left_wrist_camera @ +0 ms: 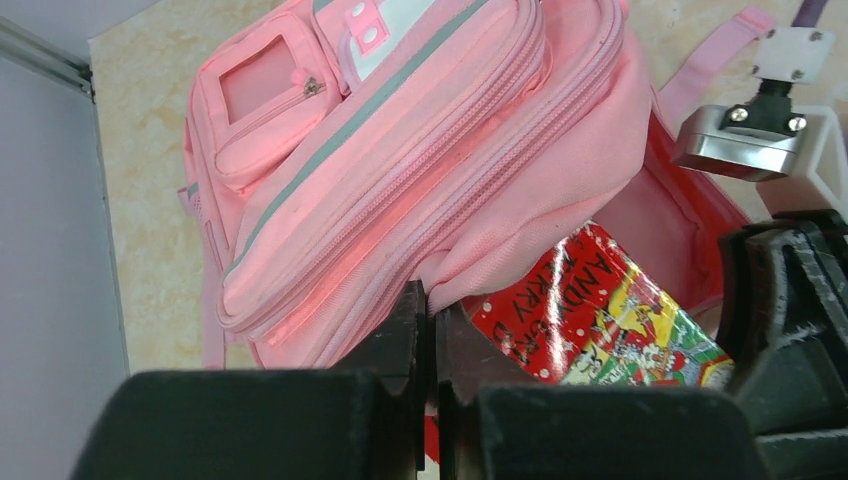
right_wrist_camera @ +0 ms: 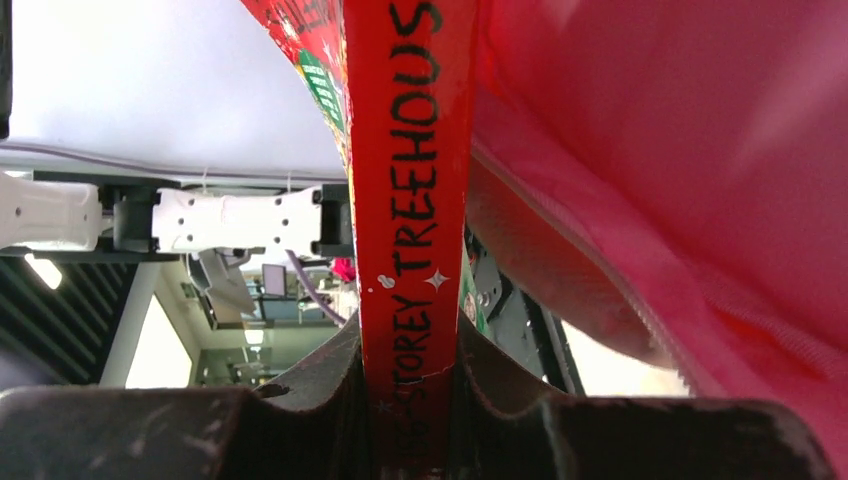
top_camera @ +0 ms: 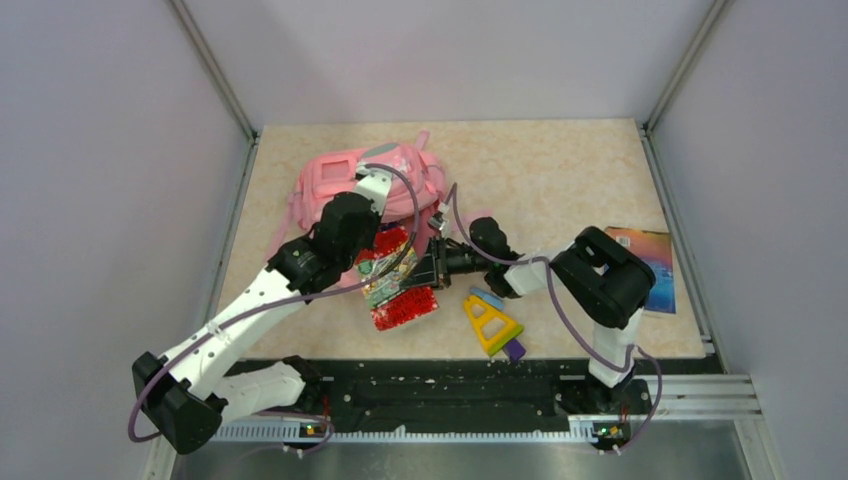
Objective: Pack the student bag
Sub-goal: Place the book in the student bag.
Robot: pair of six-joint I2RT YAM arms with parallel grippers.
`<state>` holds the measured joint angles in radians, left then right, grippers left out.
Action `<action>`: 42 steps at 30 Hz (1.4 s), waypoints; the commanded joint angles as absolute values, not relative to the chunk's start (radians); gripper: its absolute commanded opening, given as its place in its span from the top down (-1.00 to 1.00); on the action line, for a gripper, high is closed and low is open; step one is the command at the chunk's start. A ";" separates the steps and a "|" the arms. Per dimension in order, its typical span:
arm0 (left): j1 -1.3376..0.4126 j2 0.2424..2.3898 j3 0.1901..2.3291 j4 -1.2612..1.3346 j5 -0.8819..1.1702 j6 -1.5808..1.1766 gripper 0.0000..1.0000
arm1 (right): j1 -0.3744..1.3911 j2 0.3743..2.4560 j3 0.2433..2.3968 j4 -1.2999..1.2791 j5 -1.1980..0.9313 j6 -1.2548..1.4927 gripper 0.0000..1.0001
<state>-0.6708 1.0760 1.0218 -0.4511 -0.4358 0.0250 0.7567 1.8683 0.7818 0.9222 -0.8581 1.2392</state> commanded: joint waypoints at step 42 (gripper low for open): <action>-0.667 1.005 1.018 -0.273 -0.262 -0.044 1.00 | 0.746 2.274 1.305 1.206 0.146 1.220 1.00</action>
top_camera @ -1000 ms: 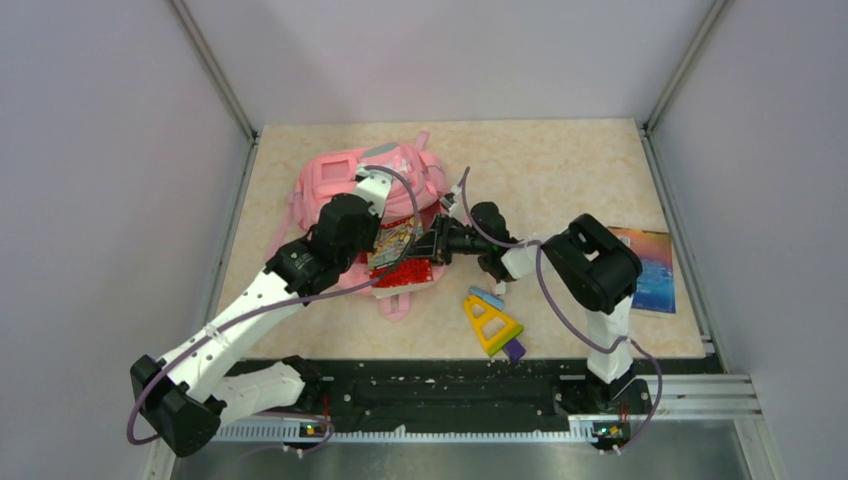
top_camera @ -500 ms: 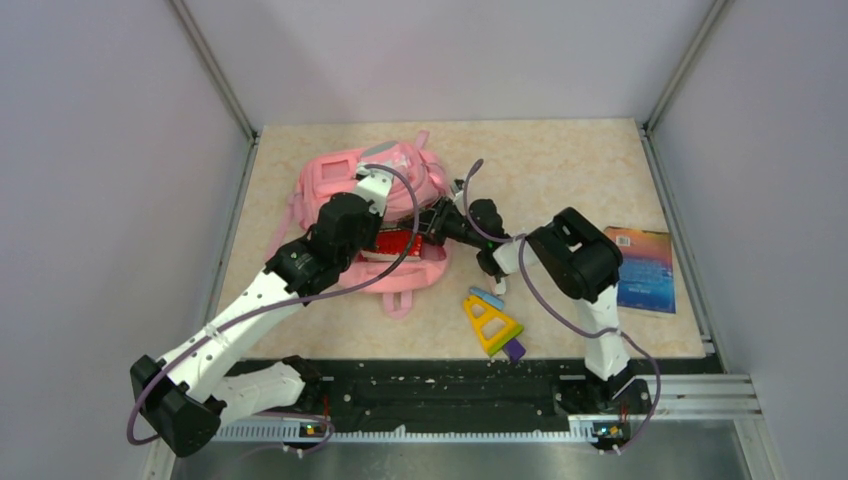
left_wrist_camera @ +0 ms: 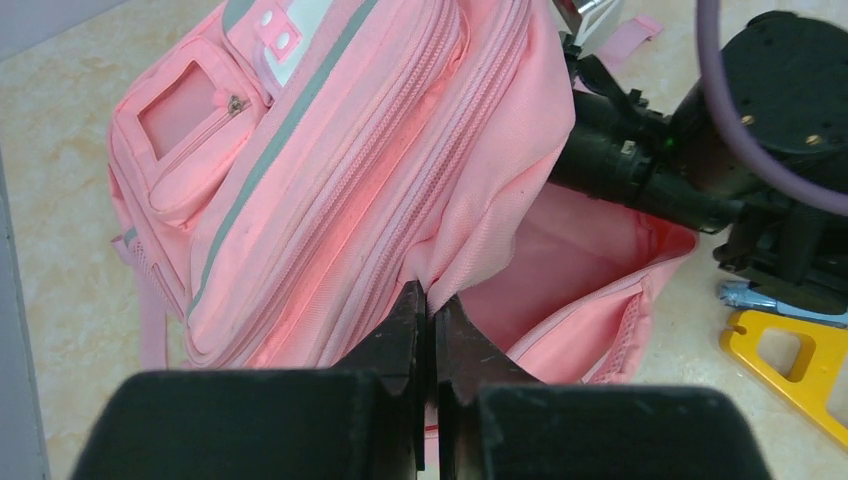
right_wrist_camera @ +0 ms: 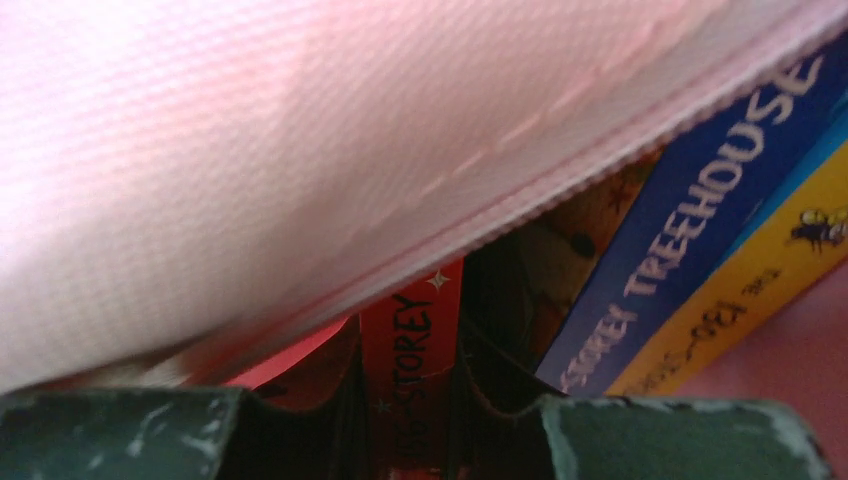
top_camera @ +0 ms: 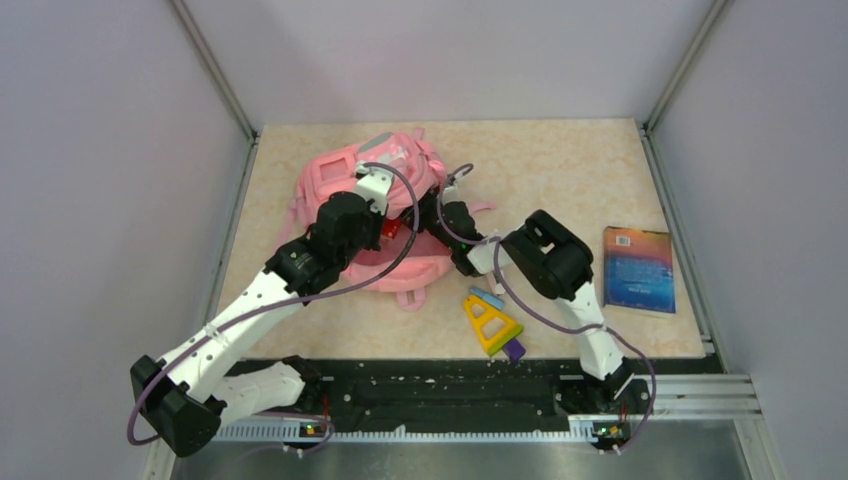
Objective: Pack the student bag
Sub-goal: Place the book in the student bag.
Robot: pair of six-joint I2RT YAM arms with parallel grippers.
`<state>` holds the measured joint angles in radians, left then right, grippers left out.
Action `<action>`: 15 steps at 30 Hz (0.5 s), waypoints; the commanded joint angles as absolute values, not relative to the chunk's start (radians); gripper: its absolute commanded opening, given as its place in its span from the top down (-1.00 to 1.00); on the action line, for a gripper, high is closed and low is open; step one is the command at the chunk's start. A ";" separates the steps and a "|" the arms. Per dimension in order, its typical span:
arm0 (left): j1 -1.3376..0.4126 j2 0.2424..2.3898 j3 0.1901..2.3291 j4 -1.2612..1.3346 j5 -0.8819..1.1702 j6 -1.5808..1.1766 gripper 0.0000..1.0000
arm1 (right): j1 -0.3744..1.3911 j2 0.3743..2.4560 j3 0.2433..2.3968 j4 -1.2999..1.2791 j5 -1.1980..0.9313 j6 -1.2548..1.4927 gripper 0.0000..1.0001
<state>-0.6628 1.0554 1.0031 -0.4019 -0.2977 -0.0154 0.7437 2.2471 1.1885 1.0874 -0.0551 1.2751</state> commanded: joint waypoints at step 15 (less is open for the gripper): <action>-0.666 0.996 1.016 -0.273 -0.275 -0.040 1.00 | 0.760 2.088 1.160 0.907 0.222 1.083 -0.20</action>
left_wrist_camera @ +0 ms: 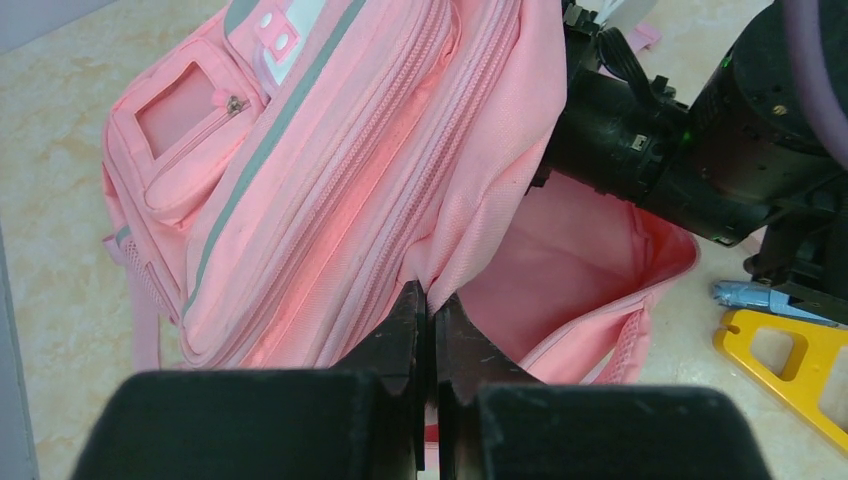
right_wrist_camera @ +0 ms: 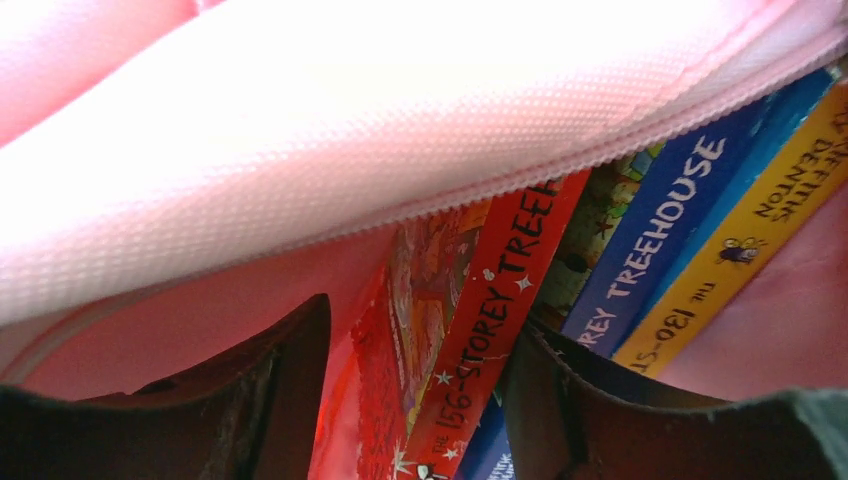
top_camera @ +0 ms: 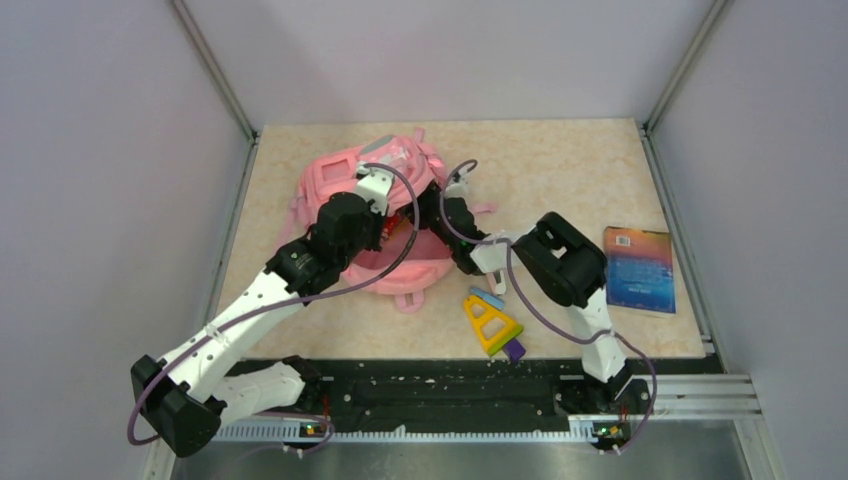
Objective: Pack the student bag
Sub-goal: Place the book in the student bag.
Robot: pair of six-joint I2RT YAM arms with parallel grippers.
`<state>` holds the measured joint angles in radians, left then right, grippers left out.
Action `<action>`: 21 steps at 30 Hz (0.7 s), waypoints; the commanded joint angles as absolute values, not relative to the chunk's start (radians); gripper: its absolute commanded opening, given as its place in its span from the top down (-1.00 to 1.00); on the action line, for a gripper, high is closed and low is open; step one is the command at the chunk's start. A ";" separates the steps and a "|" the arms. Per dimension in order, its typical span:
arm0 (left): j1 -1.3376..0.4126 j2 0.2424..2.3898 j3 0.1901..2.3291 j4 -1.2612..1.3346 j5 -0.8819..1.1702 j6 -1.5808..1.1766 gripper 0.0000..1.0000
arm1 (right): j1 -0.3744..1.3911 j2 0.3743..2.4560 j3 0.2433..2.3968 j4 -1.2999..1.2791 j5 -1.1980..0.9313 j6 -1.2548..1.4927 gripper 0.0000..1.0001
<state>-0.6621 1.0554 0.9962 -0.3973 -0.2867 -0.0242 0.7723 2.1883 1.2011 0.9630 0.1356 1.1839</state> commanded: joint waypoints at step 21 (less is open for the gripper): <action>-0.617 1.021 1.029 -0.303 -0.363 -0.084 1.00 | 0.782 1.682 0.759 0.741 0.174 0.864 -0.39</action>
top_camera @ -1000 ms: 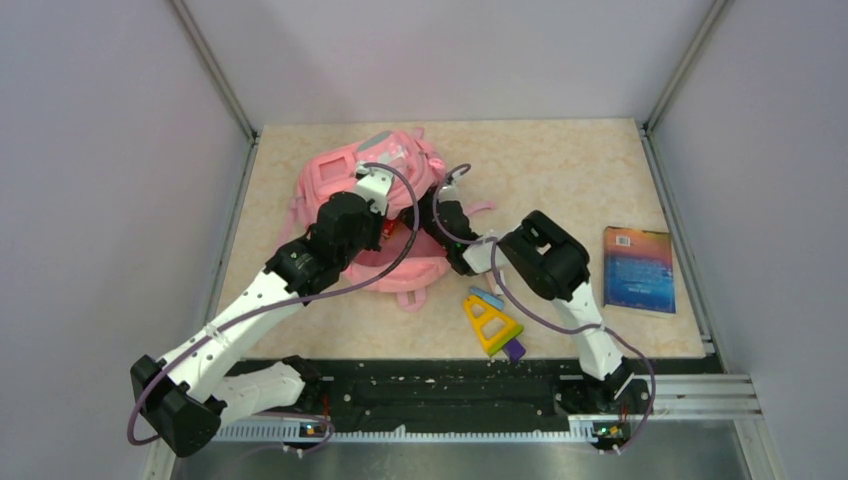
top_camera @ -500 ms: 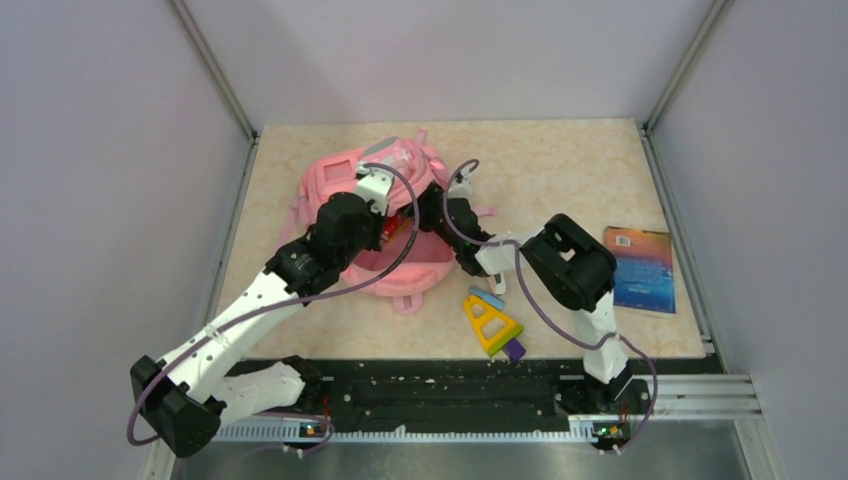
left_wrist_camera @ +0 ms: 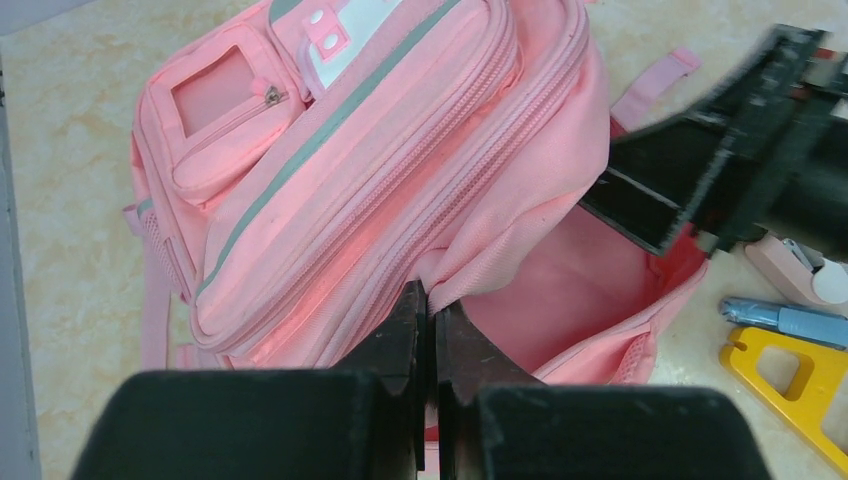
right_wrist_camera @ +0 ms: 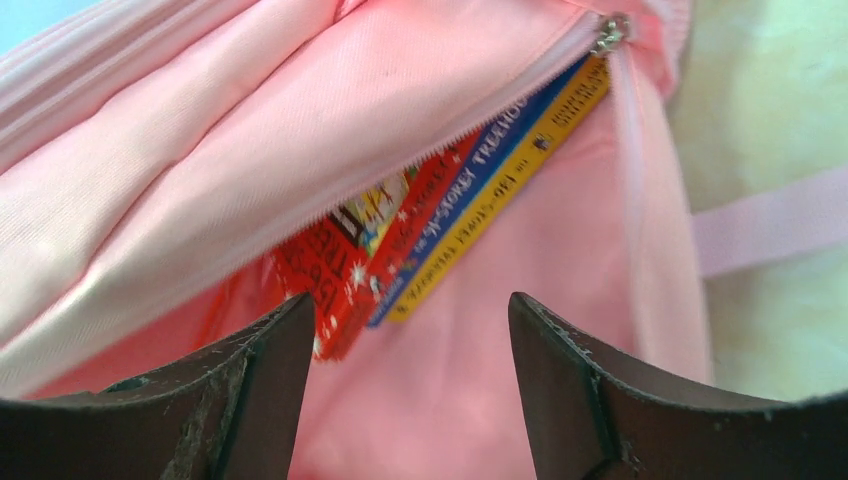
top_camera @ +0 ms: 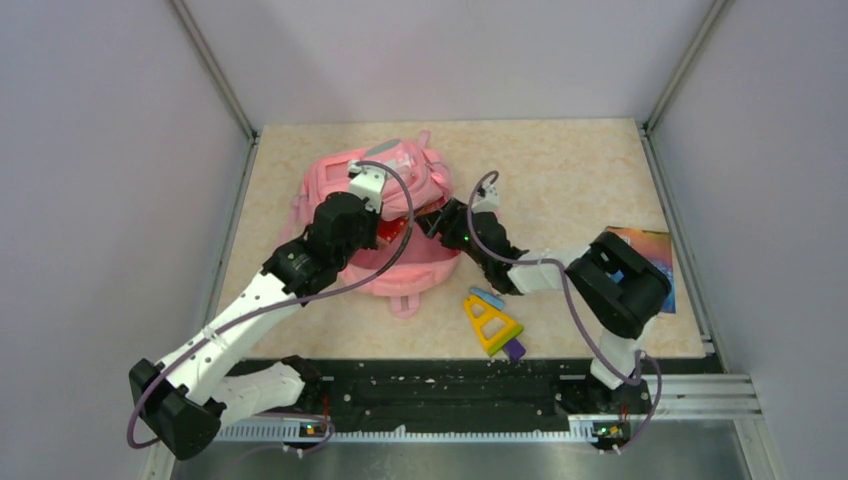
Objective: Pack the student bag
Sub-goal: Place the book in the student bag, then move the book to the center of the board.
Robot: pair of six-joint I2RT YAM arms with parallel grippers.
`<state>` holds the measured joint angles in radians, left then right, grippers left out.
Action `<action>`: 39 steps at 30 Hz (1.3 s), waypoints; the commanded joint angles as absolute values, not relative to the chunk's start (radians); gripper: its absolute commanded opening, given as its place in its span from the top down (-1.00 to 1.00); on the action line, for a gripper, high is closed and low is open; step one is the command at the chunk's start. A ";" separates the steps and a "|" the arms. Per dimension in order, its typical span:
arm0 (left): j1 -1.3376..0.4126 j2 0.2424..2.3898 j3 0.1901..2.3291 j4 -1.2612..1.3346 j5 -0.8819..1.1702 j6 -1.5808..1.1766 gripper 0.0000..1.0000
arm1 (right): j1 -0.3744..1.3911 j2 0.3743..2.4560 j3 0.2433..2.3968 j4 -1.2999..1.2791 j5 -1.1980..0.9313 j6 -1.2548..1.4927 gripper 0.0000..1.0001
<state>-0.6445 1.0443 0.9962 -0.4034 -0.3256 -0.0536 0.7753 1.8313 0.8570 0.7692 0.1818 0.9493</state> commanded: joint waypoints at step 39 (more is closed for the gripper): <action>-0.529 1.060 1.046 -0.341 -0.439 -0.123 1.00 | -0.483 1.487 0.749 0.037 0.259 0.320 -0.92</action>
